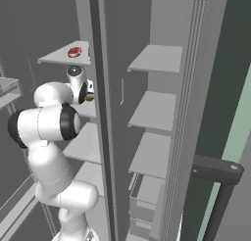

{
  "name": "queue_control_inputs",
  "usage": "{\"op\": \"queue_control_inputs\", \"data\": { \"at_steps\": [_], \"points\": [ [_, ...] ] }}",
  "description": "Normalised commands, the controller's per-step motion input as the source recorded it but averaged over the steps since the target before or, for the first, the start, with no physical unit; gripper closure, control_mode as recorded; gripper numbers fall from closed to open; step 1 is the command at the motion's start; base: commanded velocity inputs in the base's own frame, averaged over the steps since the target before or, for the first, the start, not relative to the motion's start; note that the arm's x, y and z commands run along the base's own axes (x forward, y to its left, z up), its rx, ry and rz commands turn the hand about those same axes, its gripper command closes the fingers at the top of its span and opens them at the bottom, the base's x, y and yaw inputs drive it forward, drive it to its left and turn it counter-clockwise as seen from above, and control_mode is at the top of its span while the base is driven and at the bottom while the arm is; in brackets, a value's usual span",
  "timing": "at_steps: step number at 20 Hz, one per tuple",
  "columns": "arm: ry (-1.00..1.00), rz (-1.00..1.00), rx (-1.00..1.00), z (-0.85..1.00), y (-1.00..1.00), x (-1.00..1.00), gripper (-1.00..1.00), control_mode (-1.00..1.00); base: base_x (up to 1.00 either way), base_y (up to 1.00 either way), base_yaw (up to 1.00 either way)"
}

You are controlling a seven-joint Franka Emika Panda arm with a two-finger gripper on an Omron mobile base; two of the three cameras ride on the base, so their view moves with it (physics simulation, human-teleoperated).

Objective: Gather the cucumber and lemon from the fridge and place them on a tray on the dining counter. Then gather the steak and fish from the fridge and place them on the other tray.

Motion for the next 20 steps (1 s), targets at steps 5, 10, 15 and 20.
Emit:
{"op": "queue_control_inputs", "data": {
  "at_steps": [5,10,15,20],
  "points": [
    [-0.01,0.00,0.00,-0.13,0.00,0.39,-1.00,-1.00,0.00,0.00,0.00],
    [0.00,0.00,-0.01,-0.20,0.03,0.33,-1.00,-1.00,0.00,0.00,0.00],
    [0.00,0.00,0.00,-0.20,0.02,0.35,-1.00,-1.00,0.00,0.00,0.00],
    [0.00,0.00,-0.01,-0.19,0.07,0.21,-1.00,-1.00,0.00,0.00,0.00]
  ]
}}
